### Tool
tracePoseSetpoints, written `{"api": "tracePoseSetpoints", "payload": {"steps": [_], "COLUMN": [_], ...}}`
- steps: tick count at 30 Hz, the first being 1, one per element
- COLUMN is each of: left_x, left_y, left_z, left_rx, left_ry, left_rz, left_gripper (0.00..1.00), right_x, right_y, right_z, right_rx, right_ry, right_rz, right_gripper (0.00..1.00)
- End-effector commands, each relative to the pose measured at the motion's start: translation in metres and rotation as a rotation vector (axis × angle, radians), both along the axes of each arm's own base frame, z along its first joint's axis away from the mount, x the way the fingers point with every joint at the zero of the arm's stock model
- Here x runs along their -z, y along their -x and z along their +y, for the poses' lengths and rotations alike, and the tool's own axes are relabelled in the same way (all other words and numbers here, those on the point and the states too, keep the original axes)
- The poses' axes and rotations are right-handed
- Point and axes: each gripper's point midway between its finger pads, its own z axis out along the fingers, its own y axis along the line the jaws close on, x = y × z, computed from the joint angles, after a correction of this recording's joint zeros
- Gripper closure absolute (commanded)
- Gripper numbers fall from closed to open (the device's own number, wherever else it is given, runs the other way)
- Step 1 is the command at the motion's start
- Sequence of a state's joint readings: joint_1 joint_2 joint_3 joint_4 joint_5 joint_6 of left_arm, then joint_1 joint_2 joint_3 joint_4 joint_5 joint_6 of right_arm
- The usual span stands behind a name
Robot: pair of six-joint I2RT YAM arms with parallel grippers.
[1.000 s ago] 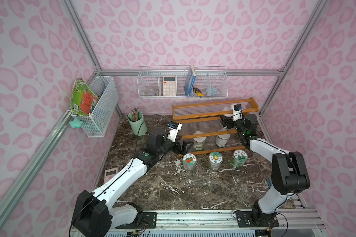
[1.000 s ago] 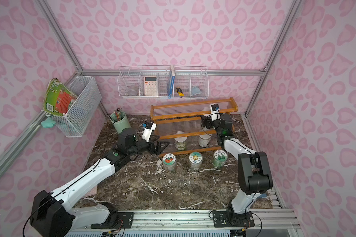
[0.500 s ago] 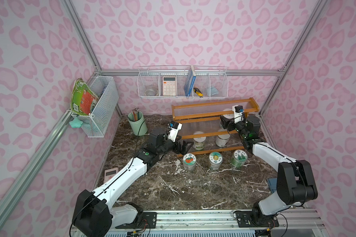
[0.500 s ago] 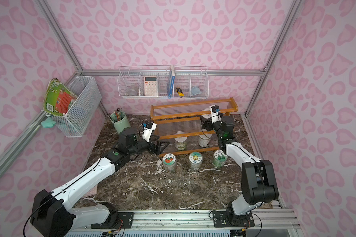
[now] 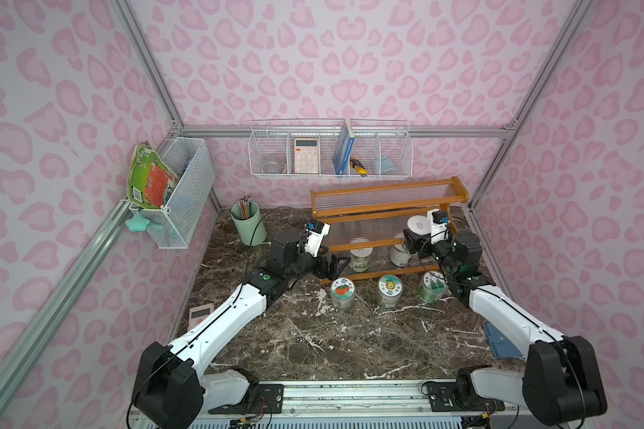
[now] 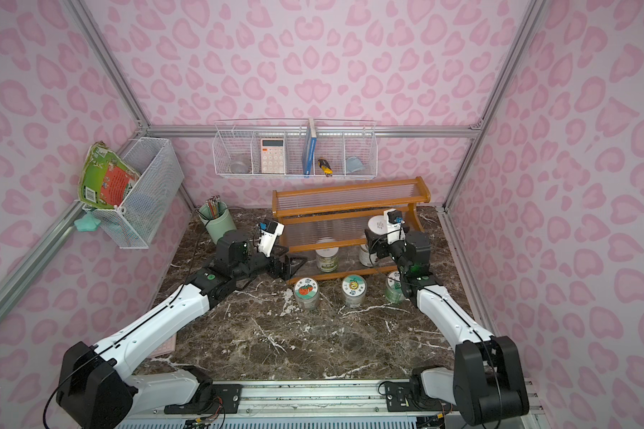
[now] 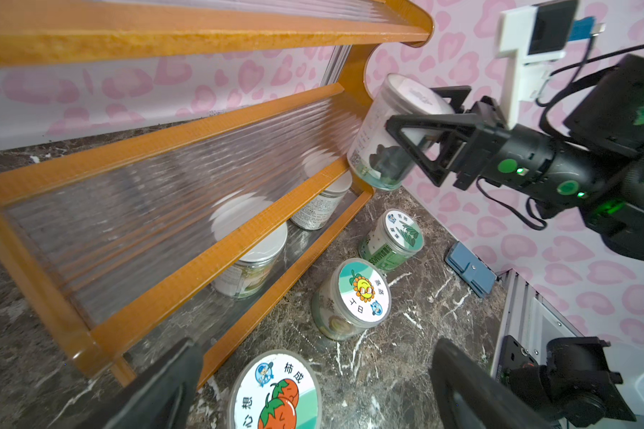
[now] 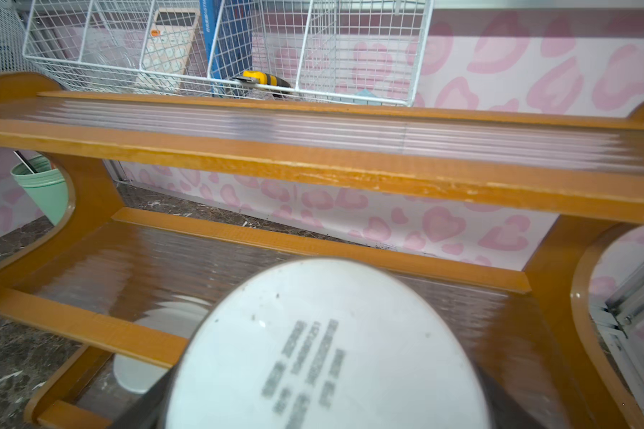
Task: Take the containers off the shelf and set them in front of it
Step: 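Pick up a container from the shelf, then place the container at the center of the board.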
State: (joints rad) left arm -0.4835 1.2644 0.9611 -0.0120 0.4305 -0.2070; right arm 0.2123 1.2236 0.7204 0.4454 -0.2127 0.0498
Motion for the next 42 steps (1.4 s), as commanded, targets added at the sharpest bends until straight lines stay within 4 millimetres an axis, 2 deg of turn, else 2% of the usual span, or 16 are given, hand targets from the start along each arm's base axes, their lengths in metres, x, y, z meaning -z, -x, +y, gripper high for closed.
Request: {"api": "tracePoseSetpoints", "payload": {"steps": [1, 7, 15, 21, 32, 42], "left_x": [-0.002, 0.002, 0.003, 0.003, 0.006, 0.006], "left_y": [0.0, -0.001, 0.003, 0.008, 0.011, 0.014], "left_z": [-0.002, -0.009, -0.015, -0.011, -0.011, -0.01], "left_rx": [0.011, 0.022, 0.025, 0.019, 0.01, 0.005], "left_ry": [0.003, 0.007, -0.013, -0.027, -0.04, -0.06], "left_rz": [0.001, 0.008, 0.01, 0.009, 0.021, 0.019], "left_gripper": [0.01, 0.0, 0.0, 0.01, 0.01, 0.01], "right_x": [-0.009, -0.008, 0.016, 0.039, 0.073, 0.113], "right_y": [0.015, 0.055, 0.095, 0.114, 0.148, 0.164], "right_z": [-0.007, -0.02, -0.043, -0.06, -0.072, -0.081], "right_rx": [0.034, 0.088, 0.225, 0.337, 0.521, 0.666], "right_ry": [-0.022, -0.072, -0.114, -0.142, -0.197, -0.2], "right_rz": [-0.011, 0.02, 0.093, 0.164, 0.238, 0.264], "right_gripper": [0.24, 0.24, 0.23, 0.23, 0.23, 0.22]}}
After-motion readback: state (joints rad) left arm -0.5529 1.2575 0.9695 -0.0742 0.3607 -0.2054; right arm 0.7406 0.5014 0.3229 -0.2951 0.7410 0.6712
